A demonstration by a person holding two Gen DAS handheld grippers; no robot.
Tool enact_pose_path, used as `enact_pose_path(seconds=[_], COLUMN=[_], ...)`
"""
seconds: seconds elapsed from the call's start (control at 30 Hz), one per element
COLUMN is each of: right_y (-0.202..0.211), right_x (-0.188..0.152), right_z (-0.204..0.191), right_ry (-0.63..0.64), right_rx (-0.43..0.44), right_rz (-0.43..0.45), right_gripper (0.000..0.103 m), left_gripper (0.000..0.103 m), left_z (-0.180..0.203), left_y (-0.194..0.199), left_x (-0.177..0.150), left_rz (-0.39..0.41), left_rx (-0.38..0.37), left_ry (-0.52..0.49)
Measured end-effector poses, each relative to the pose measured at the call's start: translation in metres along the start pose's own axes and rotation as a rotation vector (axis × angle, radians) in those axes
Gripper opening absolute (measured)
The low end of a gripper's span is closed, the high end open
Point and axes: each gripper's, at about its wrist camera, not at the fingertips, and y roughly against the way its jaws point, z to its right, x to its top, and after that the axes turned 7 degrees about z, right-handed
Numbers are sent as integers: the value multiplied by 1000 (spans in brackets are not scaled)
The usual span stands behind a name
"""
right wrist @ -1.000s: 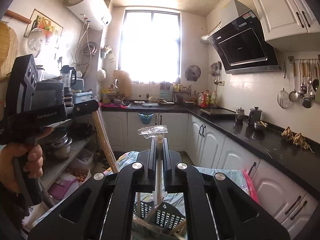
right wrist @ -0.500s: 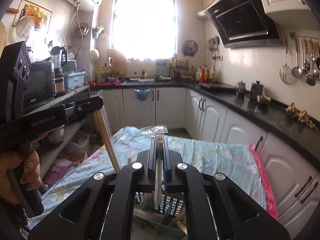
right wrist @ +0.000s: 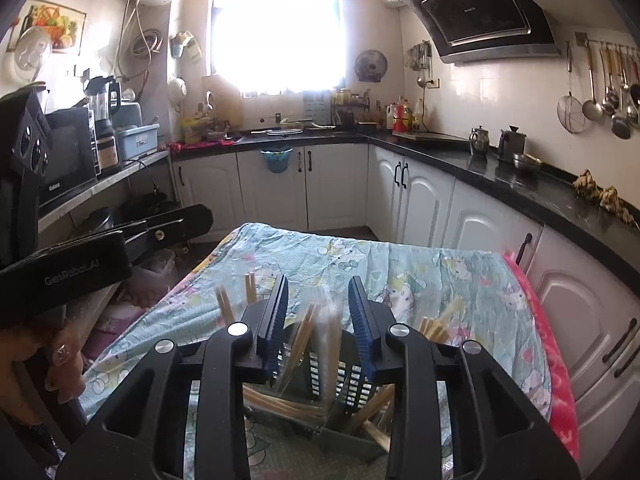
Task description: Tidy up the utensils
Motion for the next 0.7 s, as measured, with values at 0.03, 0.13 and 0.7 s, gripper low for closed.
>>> enact_pose_path(seconds=[0.03,0.13,0.7], right_y=[2,10,66], right_x=[-1,-3,0], right_z=[1,4,4], right_ry=[-4,-13,1], right_rx=[-3,-7,-26], right_rz=[-1,5,84], right_gripper=[31,38,74], left_gripper=[39,49,92], left_z=[-2,-5,-8], left_y=[2,10,76], left_x=[0,0,12], left_rz=[1,6,77], left_rx=[5,9,41], left_ry=[3,11,31])
